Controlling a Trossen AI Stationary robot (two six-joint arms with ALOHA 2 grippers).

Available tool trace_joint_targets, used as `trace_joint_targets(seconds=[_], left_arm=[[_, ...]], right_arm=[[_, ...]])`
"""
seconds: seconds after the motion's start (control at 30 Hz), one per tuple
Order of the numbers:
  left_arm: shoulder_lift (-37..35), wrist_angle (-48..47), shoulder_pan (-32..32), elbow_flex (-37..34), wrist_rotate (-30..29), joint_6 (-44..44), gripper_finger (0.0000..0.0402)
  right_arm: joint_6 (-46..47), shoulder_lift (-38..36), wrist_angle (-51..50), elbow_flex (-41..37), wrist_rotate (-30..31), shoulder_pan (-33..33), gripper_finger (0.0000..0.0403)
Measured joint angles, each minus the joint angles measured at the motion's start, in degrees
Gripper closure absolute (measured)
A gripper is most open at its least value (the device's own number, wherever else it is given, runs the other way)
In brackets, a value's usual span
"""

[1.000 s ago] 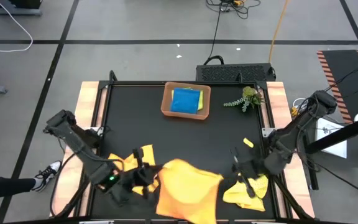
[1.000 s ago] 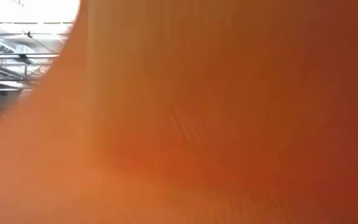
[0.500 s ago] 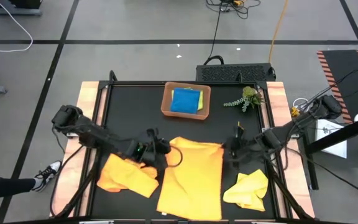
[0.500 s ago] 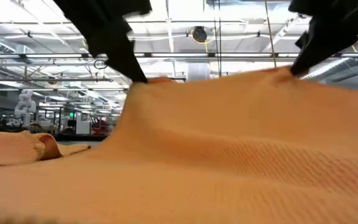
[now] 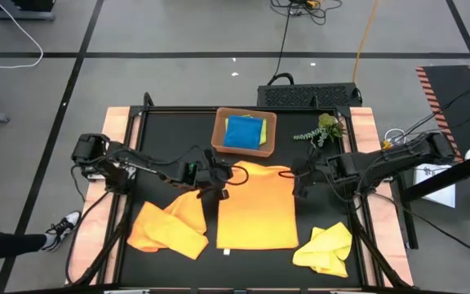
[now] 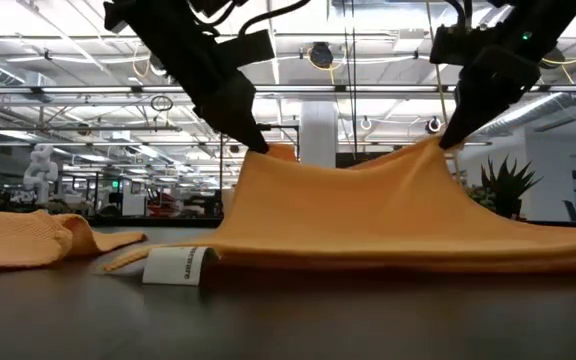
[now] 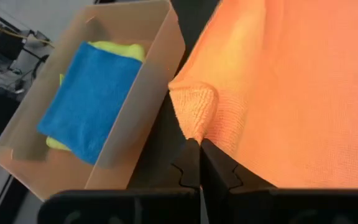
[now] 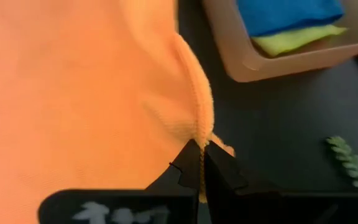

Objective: Fold microfiber towels
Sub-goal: Fold the orange microfiber towel

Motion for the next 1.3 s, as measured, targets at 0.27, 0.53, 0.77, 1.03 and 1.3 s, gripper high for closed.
trace_joint_targets(seconds=[0.27,0.53,0.77,1.03,1.3], left_arm=[[0.00,-0.02,-3.87,0.00,0.02,-0.37,0.0401],[0.00,1.27,-12.13,0.00,-0.39,-1.72,0.0401],[0.00,1.34,-17.70,0.00,-0.96,-4.79,0.0401],[6.99,10.72,-21.37,0.04,2.92,-2.30,0.0401],[9.11,11.81,-22.93,0.00,3.89,-2.78,0.0401]], right_arm=[[0.13,0.00,4.89,-0.02,-6.11,4.10,0.0403],[4.97,0.00,7.86,-0.02,-8.70,13.32,0.0403],[9.16,0.16,25.06,-6.92,-13.10,22.06,0.0403],[13.75,2.60,46.89,-18.42,-16.16,26.26,0.0403],[16.68,7.08,55.23,-20.72,-20.17,28.49,0.0388]])
